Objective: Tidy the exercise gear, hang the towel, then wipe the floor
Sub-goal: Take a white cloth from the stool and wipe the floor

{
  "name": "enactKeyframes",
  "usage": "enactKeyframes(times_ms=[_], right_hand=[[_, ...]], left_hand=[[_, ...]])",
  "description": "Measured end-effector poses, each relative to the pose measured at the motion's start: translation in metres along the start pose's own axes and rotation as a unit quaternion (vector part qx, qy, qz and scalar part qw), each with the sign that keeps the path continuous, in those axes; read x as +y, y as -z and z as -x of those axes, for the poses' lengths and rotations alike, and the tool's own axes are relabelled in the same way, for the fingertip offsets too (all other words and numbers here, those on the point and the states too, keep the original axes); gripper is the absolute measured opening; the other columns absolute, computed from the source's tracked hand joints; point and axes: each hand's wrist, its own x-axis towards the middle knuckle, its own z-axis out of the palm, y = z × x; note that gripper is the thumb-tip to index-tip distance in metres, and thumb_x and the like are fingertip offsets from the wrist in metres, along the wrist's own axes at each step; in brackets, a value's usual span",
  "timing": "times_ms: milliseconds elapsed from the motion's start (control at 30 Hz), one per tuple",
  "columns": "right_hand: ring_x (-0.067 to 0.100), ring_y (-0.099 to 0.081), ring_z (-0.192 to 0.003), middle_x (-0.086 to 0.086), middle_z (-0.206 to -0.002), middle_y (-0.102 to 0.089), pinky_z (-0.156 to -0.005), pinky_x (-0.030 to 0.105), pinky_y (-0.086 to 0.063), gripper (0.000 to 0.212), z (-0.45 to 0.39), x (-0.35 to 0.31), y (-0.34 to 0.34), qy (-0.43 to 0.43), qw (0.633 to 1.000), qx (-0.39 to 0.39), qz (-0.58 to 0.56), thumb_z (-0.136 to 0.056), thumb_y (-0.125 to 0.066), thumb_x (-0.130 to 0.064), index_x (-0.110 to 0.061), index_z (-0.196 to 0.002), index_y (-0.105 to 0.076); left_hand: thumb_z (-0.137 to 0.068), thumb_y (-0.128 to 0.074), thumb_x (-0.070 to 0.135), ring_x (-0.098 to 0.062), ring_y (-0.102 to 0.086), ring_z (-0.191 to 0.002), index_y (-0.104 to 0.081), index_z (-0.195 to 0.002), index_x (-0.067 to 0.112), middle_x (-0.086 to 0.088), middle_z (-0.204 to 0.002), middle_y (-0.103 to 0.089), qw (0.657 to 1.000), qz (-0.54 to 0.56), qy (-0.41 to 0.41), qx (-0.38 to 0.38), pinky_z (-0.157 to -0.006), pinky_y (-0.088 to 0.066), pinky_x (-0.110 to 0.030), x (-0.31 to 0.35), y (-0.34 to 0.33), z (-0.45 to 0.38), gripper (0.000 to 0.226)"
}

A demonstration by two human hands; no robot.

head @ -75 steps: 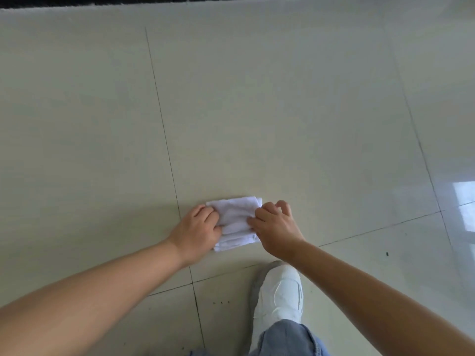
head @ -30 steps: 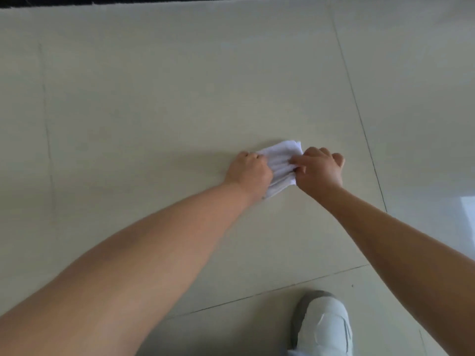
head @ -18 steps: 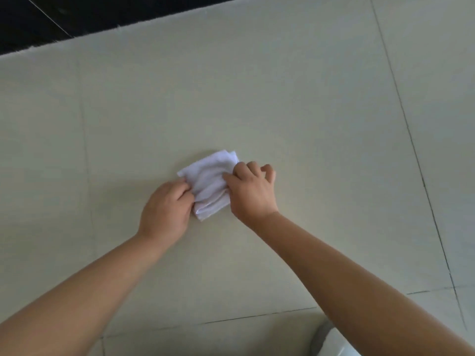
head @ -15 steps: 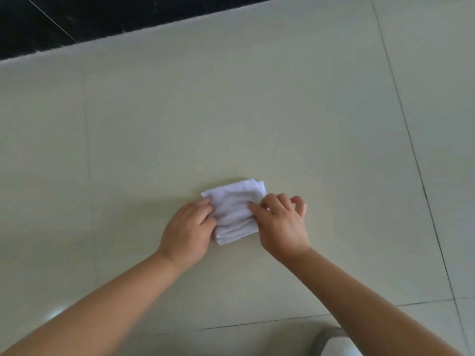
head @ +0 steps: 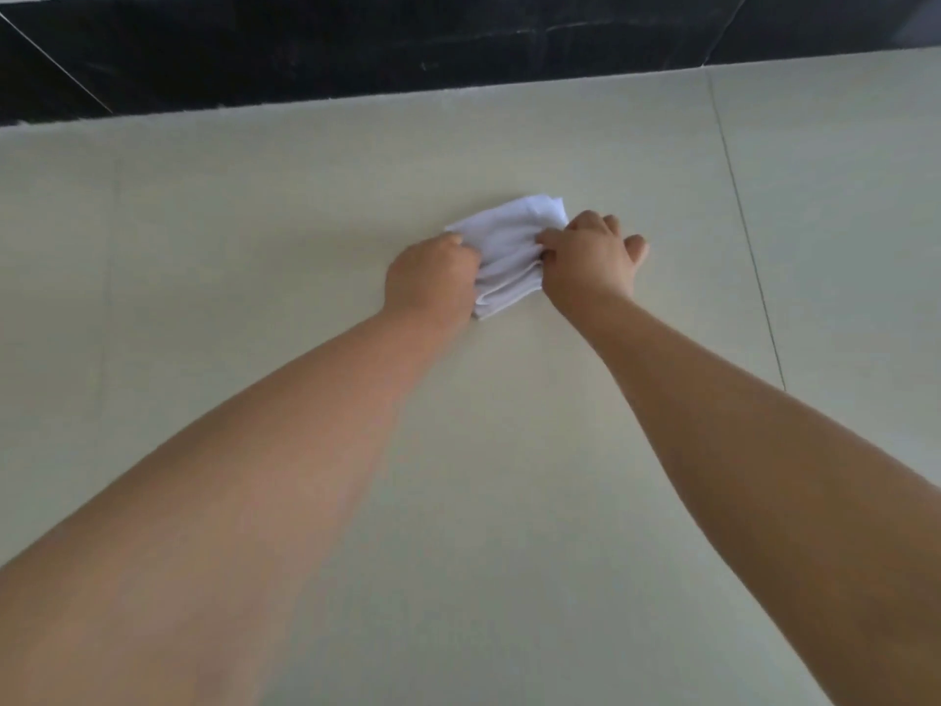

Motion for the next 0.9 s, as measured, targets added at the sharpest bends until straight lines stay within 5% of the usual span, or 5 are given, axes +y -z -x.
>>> enactKeyframes(times_ms=[367, 533, 700, 833, 900], right_hand=[[0.027, -0.063, -0.069, 0.0, -0.067, -0.063, -0.075, 0.033, -0.022, 0.022, 0.065, -0.003, -0.038, 0.195, 0.979, 0.06, -0.013, -0.052, -0.071, -0.011, -0.024, -0.07, -0.073], [0.033, -0.051, -0.106, 0.009, -0.102, -0.065, -0.092, 0.038, -0.021, 0.024, 0.01, 0.055, 0.01, 0.043, 0.999, 0.026, 0.023, -0.084, -0.057, -0.013, -0.021, -0.099, -0.074], [0.027, -0.035, -0.123, 0.008, -0.125, -0.05, -0.098, 0.039, -0.025, 0.036, -0.056, 0.004, 0.015, 0.017, 0.999, -0.015, 0.035, -0.092, -0.04, -0.014, -0.028, -0.118, -0.062], [0.028, -0.033, -0.125, 0.007, -0.132, -0.042, -0.103, 0.042, -0.025, 0.04, -0.048, -0.074, -0.013, 0.138, 0.987, -0.053, 0.062, -0.087, -0.044, -0.009, -0.025, -0.123, -0.053], [0.028, -0.032, -0.127, 0.006, -0.135, -0.038, -0.105, 0.044, -0.024, 0.042, -0.028, -0.112, -0.028, 0.192, 0.978, -0.066, 0.038, -0.086, -0.045, -0.007, -0.023, -0.125, -0.05]], left_hand=[[-0.071, -0.044, 0.014, -0.031, -0.072, -0.079, -0.069, -0.058, 0.004, -0.014, -0.069, -0.069, 0.989, -0.023, -0.134, 0.058, -0.074, -0.053, -0.031, -0.069, -0.042, 0.069, 0.03], [-0.059, -0.032, 0.016, -0.021, -0.065, -0.049, -0.064, -0.042, 0.01, -0.004, -0.046, -0.059, 0.981, 0.042, -0.183, 0.053, -0.05, -0.049, -0.016, 0.026, -0.019, 0.003, 0.037], [-0.093, -0.043, 0.011, -0.028, -0.056, -0.115, -0.064, -0.116, 0.009, -0.01, -0.118, -0.063, 0.999, -0.003, -0.052, -0.005, -0.098, -0.039, -0.031, 0.019, 0.008, -0.044, 0.031], [-0.037, -0.088, 0.023, -0.016, -0.067, -0.051, -0.069, -0.05, 0.009, -0.005, -0.052, -0.067, 0.985, -0.13, 0.048, 0.099, -0.047, -0.047, -0.014, -0.069, 0.02, -0.008, 0.026], [-0.063, -0.075, 0.003, -0.032, -0.069, -0.074, -0.07, -0.071, -0.002, -0.021, -0.077, -0.07, 0.994, -0.064, 0.086, 0.015, -0.065, -0.053, -0.028, -0.108, 0.004, 0.018, 0.01]])
